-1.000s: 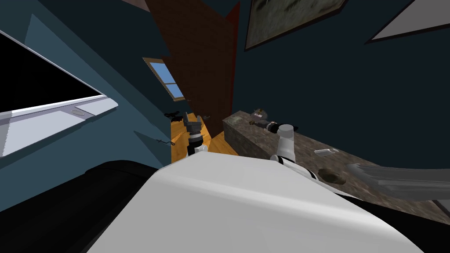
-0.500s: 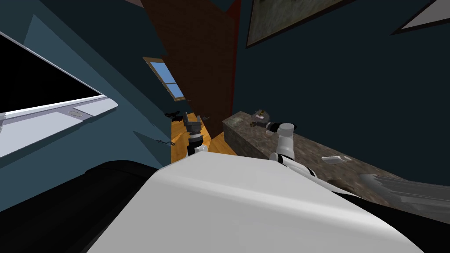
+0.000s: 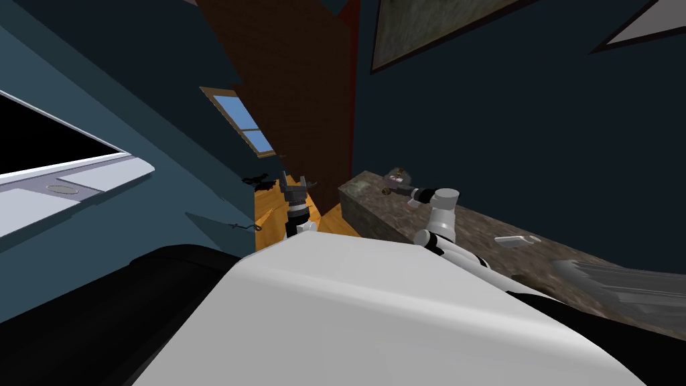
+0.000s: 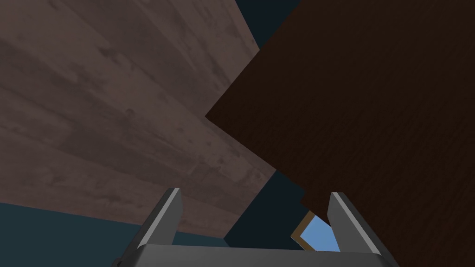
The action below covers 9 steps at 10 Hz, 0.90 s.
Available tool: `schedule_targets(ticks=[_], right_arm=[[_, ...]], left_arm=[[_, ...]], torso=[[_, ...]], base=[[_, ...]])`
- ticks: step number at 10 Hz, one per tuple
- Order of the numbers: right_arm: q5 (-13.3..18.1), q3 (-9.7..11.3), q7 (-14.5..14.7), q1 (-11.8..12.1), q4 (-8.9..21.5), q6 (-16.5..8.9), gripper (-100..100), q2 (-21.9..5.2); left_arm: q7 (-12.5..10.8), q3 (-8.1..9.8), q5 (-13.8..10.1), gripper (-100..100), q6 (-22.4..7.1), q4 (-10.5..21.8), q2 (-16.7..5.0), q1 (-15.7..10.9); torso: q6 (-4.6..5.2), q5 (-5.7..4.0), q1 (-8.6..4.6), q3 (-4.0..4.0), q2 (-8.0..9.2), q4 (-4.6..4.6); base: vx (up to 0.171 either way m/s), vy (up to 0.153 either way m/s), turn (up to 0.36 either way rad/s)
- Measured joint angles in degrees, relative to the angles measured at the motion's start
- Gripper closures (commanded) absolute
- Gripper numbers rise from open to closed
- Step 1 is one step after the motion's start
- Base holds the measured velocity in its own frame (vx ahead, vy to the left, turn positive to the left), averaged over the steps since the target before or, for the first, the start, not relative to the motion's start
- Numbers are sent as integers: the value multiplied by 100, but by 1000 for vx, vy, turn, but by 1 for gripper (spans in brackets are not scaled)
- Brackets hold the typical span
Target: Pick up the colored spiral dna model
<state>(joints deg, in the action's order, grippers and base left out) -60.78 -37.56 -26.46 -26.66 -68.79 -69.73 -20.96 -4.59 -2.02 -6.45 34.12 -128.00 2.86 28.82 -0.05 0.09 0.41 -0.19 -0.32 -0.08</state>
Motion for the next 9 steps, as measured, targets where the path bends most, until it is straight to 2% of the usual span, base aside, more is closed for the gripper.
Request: schedule_targets(ticks=[2,5,9], right_arm=[[-14,-318,320,-109,304,-315,-100,-133],[-6,-636,705,-241,628,-699,-100,-258],[-12,-1196,1277,-432,1125,-1312,-100,-479]], left_arm=[[0,0,0,0,0,0,0,1],[0,0,0,0,0,0,0,0],[0,0,0,0,0,0,0,1]], torso=[[3,2,8,-8,-15,-2],[0,0,1,2,4,1],[1,2,9,-5,-10,-2]], base=[[108,119,-139],[60,110,-110],[86,129,-122]])
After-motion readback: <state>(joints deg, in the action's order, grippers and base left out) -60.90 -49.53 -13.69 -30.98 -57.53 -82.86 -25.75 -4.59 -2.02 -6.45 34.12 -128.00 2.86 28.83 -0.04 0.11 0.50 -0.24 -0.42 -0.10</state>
